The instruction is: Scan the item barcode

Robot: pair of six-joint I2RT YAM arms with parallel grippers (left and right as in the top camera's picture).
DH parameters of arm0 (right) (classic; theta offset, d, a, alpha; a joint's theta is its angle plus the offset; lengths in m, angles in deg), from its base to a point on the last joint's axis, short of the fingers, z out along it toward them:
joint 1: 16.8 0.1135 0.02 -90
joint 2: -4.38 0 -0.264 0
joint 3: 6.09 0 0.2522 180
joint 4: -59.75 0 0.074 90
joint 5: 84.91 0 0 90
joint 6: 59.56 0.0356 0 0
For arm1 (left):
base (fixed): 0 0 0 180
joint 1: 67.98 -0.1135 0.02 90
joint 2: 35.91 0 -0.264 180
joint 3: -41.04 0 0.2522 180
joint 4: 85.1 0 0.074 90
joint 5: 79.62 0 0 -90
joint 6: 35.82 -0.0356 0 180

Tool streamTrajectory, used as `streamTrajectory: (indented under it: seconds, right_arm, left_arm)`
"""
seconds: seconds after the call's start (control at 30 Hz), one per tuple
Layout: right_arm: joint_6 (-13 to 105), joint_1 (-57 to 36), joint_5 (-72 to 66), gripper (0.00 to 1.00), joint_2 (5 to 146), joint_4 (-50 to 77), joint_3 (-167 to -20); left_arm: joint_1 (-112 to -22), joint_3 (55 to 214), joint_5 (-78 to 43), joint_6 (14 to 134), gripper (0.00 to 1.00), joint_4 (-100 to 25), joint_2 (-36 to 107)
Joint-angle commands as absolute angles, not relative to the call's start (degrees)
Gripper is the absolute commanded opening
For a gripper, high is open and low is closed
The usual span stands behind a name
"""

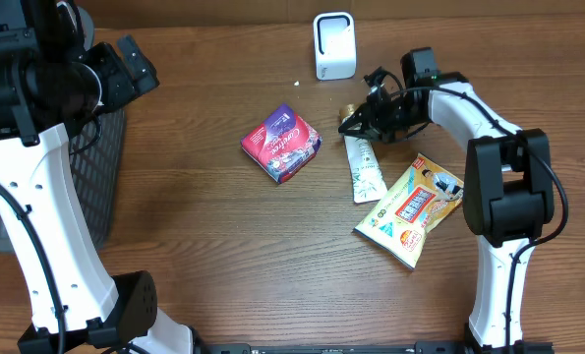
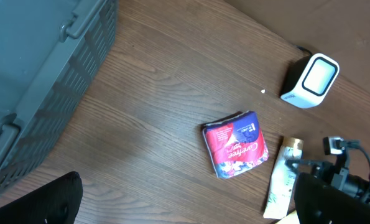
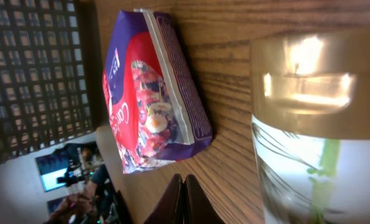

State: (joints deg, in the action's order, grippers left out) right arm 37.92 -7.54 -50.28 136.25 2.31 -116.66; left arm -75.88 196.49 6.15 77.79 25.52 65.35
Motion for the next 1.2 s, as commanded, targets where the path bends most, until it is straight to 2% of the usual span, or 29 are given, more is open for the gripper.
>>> streamTrajectory:
  seconds: [0.0,0.33,0.67,0.9,1.17]
  right_arm:
    - [37.5,-7.7,-55.5,0.04,137.3,4.6,-114.2]
    - [38.1,-7.7,-59.6,0.04,139.8,9.6,-109.3]
    - [39.5,-7.9,-60.9,0.04,143.8,9.1,-110.0]
    - [39.3,-8.0,-36.4,0.04,138.5,-5.6,-117.8]
    - [40.0,-7.7,-20.9,0.04,128.7,-15.5,-124.8]
  left_arm:
    - [-75.8,196.3,6.4,78.0,1.00,25.5,65.3]
    - [-75.8,196.3,6.4,78.0,1.00,25.5,65.3]
    - [-75.8,196.3,6.4,78.0,1.00,25.5,65.3]
    - [-75.8,196.3,6.4,78.0,1.00,25.5,65.3]
    - [-75.8,196.3,6.4,78.0,1.00,25.5,65.3]
